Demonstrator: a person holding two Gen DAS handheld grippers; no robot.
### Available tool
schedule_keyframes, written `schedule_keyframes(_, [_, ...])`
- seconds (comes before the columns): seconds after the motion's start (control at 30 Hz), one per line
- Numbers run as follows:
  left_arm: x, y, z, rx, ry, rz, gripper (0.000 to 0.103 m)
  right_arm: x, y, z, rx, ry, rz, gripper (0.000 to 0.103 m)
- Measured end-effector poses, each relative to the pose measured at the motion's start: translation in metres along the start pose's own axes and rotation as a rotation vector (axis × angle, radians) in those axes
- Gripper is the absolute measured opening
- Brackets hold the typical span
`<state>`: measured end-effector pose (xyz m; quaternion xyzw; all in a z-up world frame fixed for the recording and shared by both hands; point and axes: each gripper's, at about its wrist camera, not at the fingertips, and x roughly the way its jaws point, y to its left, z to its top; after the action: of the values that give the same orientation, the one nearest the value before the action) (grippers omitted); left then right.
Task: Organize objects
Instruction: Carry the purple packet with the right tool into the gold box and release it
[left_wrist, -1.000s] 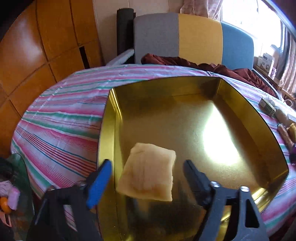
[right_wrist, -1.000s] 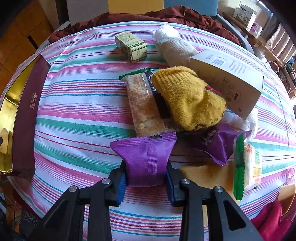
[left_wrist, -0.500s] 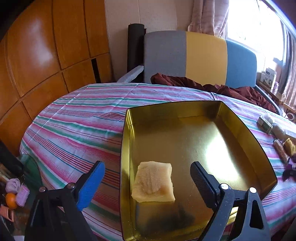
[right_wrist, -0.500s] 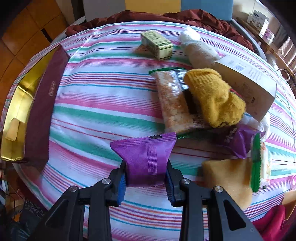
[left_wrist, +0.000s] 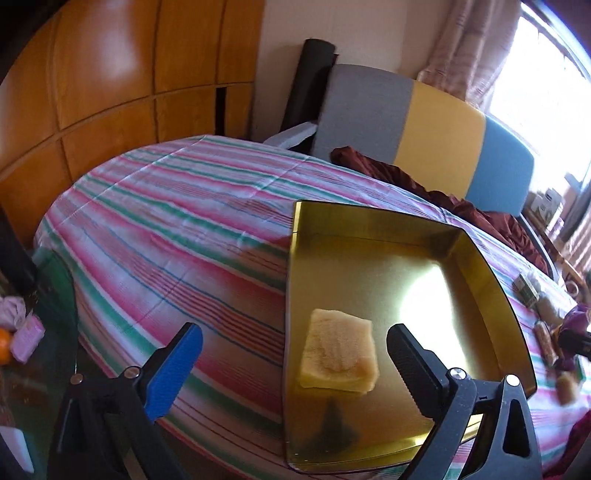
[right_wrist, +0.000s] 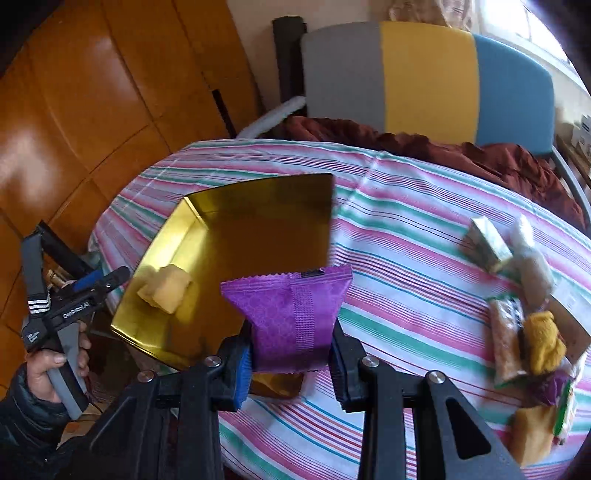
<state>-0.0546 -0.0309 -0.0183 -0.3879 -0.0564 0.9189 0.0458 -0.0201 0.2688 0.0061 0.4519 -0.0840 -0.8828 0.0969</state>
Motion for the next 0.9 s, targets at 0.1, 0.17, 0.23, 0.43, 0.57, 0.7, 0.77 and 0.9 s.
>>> schedule_keyframes(0.1, [-0.004, 0.016, 0.003, -0.056, -0.006, 0.036, 0.103, 0.034, 0.045, 0.015, -0.057, 0.045, 0.053, 0.034])
schedule_keyframes(0.17, [-0.007, 0.025, 0.002, -0.081, -0.018, 0.058, 0.103, 0.058, 0.068, 0.014, -0.095, 0.083, 0.090, 0.035])
schedule_keyframes(0.23, [-0.011, 0.036, 0.002, -0.103, -0.041, 0.072, 0.103, 0.069, 0.087, 0.011, -0.111, 0.119, 0.109, 0.035])
schedule_keyframes(0.43, [-0.013, 0.056, 0.002, -0.165, -0.068, 0.075, 0.103, 0.116, 0.122, 0.003, -0.163, 0.197, 0.161, 0.042])
schedule_keyframes(0.57, [-0.009, 0.060, 0.002, -0.184, -0.066, 0.067, 0.103, 0.124, 0.137, -0.006, -0.204, 0.221, 0.214, 0.062])
schedule_keyframes(0.7, [-0.009, 0.059, 0.004, -0.176, -0.068, 0.056, 0.103, 0.116, 0.138, -0.010, -0.216, 0.188, 0.261, 0.094])
schedule_keyframes(0.77, [-0.009, 0.055, 0.003, -0.158, -0.069, 0.058, 0.103, 0.109, 0.135, -0.009, -0.222, 0.142, 0.243, 0.100])
schedule_keyframes(0.9, [-0.011, 0.044, 0.003, -0.118, -0.068, 0.052, 0.103, 0.087, 0.125, -0.005, -0.217, 0.049, 0.178, 0.103])
